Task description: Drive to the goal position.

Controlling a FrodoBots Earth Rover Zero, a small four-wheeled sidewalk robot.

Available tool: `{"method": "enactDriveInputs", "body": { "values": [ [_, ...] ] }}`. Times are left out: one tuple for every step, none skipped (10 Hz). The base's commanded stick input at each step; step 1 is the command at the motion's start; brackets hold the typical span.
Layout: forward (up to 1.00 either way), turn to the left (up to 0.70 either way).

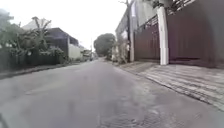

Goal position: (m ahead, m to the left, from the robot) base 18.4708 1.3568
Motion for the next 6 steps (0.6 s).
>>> {"method": "enactDriveInputs", "body": {
  "values": [
    [1.0,0.0],
    [1.0,0.0],
    [1.0,0.0],
    [1.0,0.0],
    [1.0,0.0],
    [1.0,0.0]
  ]
}}
